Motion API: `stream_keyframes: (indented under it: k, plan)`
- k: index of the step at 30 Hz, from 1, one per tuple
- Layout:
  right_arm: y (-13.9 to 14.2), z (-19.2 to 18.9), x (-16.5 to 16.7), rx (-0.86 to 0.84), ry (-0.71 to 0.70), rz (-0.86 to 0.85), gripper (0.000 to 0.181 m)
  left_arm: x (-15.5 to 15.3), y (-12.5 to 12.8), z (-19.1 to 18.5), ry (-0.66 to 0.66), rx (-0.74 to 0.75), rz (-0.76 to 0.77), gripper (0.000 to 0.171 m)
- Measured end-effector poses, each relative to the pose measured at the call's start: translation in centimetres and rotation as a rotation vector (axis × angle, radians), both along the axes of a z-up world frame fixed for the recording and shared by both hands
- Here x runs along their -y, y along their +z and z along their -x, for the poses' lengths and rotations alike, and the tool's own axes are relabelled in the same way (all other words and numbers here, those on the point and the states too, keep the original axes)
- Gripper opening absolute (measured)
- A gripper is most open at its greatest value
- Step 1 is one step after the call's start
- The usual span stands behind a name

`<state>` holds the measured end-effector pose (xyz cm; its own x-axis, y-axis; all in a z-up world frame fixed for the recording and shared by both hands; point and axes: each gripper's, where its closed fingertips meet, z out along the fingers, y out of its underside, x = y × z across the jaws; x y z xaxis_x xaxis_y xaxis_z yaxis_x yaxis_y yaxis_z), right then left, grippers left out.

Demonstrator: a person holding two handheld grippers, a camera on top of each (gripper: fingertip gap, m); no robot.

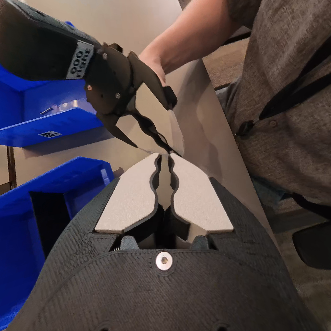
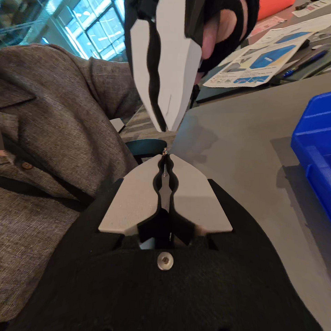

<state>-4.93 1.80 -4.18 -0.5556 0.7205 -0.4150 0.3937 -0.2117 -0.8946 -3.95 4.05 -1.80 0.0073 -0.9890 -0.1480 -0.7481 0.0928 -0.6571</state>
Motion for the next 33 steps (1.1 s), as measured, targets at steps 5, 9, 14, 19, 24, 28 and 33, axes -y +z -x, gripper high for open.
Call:
stream_keyframes:
  k: [5,9,14,19,24,28,33]
  plan:
    - [-1.6,0.6,-1.1,0.102,-0.108,-0.082,0.002,-0.5,-1.1,0.1,0.075,-0.045,-0.024,0.008]
    - [-2.1,0.6,-1.0,0.155,-0.123,-0.127,0.002,-0.3,-3.1,0.5,0.060,-0.141,-0.089,0.015]
    - [-2.3,1.0,-0.7,0.180,-0.126,-0.157,0.002,-0.1,-3.4,0.1,0.047,-0.138,-0.082,0.014]
    - [-2.1,0.9,-0.5,0.176,-0.119,-0.146,0.002,0.3,-3.5,0.2,0.020,-0.138,-0.083,0.010]
    - [-2.0,0.8,-0.2,0.174,-0.104,-0.149,0.002,0.7,-3.4,0.1,-0.008,-0.120,-0.069,0.006]
    - [-1.9,0.7,0.3,0.172,-0.085,-0.155,0.002,1.2,-3.3,0.0,-0.037,-0.095,-0.036,0.005]
    - [-1.7,0.6,1.0,0.162,-0.055,-0.169,0.002,1.9,-3.0,0.0,-0.099,-0.071,-0.001,0.000]
